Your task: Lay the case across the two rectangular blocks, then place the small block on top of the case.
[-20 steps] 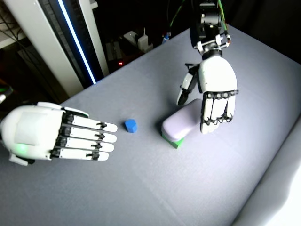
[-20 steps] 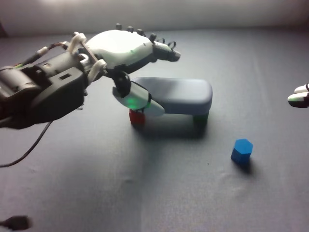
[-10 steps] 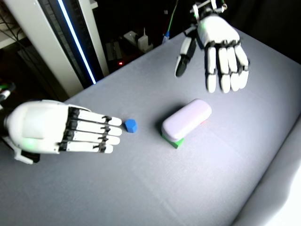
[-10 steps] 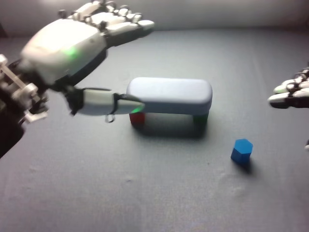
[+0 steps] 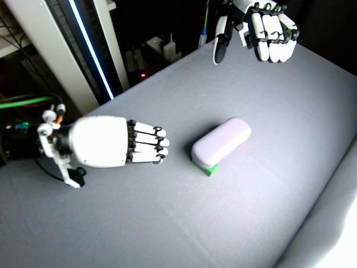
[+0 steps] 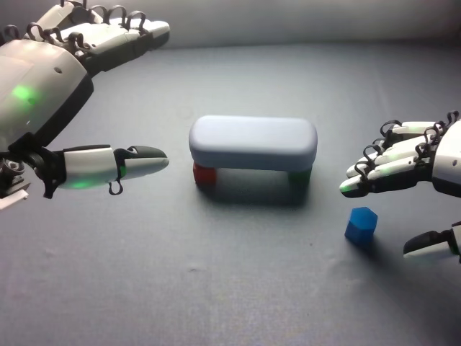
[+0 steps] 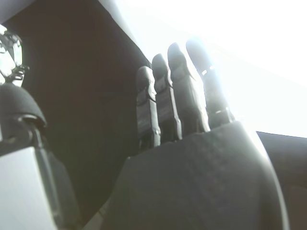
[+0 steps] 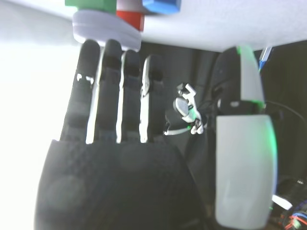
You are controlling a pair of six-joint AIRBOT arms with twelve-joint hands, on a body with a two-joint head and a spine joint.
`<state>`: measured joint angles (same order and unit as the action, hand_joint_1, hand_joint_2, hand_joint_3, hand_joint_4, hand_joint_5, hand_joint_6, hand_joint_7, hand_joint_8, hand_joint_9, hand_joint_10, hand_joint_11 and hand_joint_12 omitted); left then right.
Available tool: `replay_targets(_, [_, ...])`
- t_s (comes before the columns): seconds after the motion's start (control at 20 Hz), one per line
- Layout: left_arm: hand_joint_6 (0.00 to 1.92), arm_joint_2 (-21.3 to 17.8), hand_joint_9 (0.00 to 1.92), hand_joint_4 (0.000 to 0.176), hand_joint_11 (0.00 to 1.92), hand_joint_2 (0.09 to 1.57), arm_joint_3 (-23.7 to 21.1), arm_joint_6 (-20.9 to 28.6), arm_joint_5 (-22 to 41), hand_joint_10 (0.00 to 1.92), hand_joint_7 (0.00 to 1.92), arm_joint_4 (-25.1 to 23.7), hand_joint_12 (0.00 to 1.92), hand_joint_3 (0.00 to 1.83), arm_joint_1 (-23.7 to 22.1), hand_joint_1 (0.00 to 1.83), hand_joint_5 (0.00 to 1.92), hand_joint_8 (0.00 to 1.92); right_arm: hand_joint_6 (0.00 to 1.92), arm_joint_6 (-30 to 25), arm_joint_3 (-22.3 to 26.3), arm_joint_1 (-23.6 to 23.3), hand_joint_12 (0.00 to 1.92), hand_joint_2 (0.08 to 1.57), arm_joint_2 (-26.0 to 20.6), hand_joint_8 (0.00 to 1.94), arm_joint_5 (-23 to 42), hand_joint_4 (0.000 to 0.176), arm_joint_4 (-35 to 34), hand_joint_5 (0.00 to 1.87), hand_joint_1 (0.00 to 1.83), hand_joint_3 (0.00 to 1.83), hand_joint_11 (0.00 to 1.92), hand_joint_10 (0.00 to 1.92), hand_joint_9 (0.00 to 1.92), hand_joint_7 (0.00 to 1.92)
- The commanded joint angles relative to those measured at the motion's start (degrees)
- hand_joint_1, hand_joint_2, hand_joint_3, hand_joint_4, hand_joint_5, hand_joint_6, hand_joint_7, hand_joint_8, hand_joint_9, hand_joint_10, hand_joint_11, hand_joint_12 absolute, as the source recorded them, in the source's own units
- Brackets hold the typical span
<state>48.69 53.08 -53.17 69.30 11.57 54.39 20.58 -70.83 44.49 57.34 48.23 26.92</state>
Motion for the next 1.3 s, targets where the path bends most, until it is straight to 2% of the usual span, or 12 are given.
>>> replay_targets(0.0, [0.00, -0.11, 0.43, 0.000, 0.02, 0.89, 0.03, 0.45, 7.79, 0.01, 0.42, -0.27, 1.10, 0.00, -0.25, 0.84, 0.41, 0.00, 0.00, -0.60, -0.21, -0.86, 1.00, 1.01, 0.30, 0.01, 4.61, 0.000, -1.25, 0.54, 0.95, 0.00, 0.23, 0.02, 0.56, 0.52])
replay_targets(0.2, [0.01, -0.03, 0.44, 0.000, 0.03, 0.89, -0.07, 0.71, 8.13, 0.01, 0.43, 0.01, 1.10, 0.00, 0.21, 0.85, 0.43, 0.00, 0.00, -0.85, -1.69, -2.45, 1.02, 1.04, 2.78, 0.00, 1.29, 0.000, 1.32, 0.53, 1.02, 0.00, 0.12, 0.00, 0.51, 0.49])
replay_targets(0.3, [0.00, 0.11, 0.46, 0.000, 0.08, 0.88, -0.07, 0.95, 8.13, 0.01, 0.46, 0.09, 1.08, 0.00, 0.49, 0.84, 0.44, 0.00, 0.00, -0.85, -2.59, -3.30, 1.07, 1.05, 3.98, 0.00, -0.51, 0.011, 2.29, 0.53, 1.03, 0.00, 0.09, 0.01, 0.51, 0.48])
replay_targets(0.35, [0.00, 0.18, 0.47, 0.000, 0.11, 0.88, -0.07, 1.09, 8.05, 0.00, 0.46, 0.10, 1.04, 0.00, 0.61, 0.84, 0.45, 0.00, 0.00, -0.85, -2.94, -3.48, 1.11, 1.04, 4.38, 0.00, -1.19, 0.000, 2.44, 0.55, 1.07, 0.00, 0.09, 0.01, 0.52, 0.51])
replay_targets(0.7, [0.00, 0.54, 0.46, 0.000, 0.14, 0.88, 0.02, 1.70, 7.38, 0.00, 0.45, 0.08, 0.98, 0.00, 1.00, 0.77, 0.44, 0.00, 0.01, -0.84, -5.44, -4.89, 1.01, 1.00, 7.12, 0.01, -5.47, 0.000, 3.87, 0.66, 1.16, 0.00, 0.25, 0.01, 0.67, 0.65])
replay_targets(0.9, [0.00, 0.79, 0.47, 0.000, 0.11, 0.88, 0.27, 2.01, 7.00, 0.00, 0.45, 0.08, 1.02, 0.00, 1.00, 0.79, 0.44, 0.00, 0.01, -0.84, -6.66, -5.04, 1.00, 1.03, 8.43, 0.01, -7.09, 0.000, 3.87, 0.77, 1.23, 0.00, 0.35, 0.03, 0.79, 0.77])
replay_targets(1.1, [0.00, 1.05, 0.47, 0.000, 0.10, 0.89, 0.50, 2.53, 7.00, 0.00, 0.44, 0.08, 1.03, 0.00, 0.98, 0.79, 0.43, 0.00, 0.00, -0.84, -7.34, -5.58, 1.20, 1.05, 9.16, 0.02, -8.11, 0.000, 4.06, 0.84, 1.21, 0.00, 0.42, 0.06, 0.92, 0.88])
replay_targets(1.25, [0.00, 1.06, 0.47, 0.000, 0.07, 0.89, 0.55, 2.68, 6.87, 0.00, 0.44, 0.09, 1.05, 0.00, 1.00, 0.79, 0.42, 0.00, 0.01, -0.84, -7.32, -5.61, 1.22, 1.05, 9.25, 0.02, -8.12, 0.000, 4.06, 0.87, 1.22, 0.00, 0.49, 0.08, 0.96, 0.91])
